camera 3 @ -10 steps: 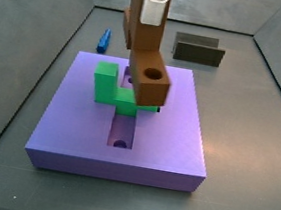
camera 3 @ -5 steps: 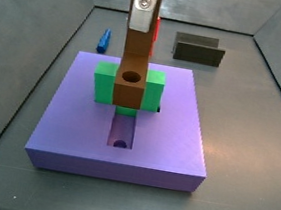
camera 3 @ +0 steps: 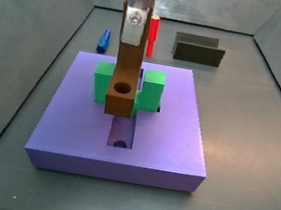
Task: Pick up the brown object. Move up. Place the brown object on the fixture. Regrasp the brown object. Move to above the board. Insert the brown object.
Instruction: Insert the brown object.
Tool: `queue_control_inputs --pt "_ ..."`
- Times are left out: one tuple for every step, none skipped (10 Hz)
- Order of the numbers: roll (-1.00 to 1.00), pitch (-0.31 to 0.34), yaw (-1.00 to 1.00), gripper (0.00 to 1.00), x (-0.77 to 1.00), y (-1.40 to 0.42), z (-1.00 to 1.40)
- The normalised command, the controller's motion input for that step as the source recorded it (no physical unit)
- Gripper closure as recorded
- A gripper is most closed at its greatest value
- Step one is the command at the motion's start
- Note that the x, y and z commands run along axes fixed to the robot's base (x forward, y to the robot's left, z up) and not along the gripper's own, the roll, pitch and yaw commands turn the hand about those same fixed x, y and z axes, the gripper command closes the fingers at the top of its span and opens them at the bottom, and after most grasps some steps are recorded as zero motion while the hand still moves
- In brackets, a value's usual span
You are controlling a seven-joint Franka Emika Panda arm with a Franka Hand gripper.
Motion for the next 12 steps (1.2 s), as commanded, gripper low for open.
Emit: queue_control_inputs --pt "0.03 -0.004 0.0 1.0 -0.01 0.0 -0.23" --pt "0.02 -0.006 0.0 1.0 -0.03 0.0 -0.22" --pt "0.0 -0.019 0.0 1.0 0.0 0.0 -0.24" --pt "0.0 -0.019 0.0 1.0 0.0 0.0 -0.25" --pt "0.0 -0.017 0.0 1.0 0.0 0.01 -0.29" --pt "0.0 -0.007 0.0 1.0 0.01 0.0 -0.29" --pt "0.02 -0.009 0.0 1.0 0.0 0.0 -0.31" --pt "0.04 0.0 0.0 1.0 0.0 0.0 -0.3" --pt "0.05 -0.01 0.0 1.0 0.0 0.01 -0.3" --pt "0.02 0.0 0.0 1.0 0.04 0.0 -0.28" --pt "0.0 0.0 0.0 1.0 0.26 0.0 -0.16" --pt "0.0 0.0 0.0 1.0 0.29 0.0 -0.08"
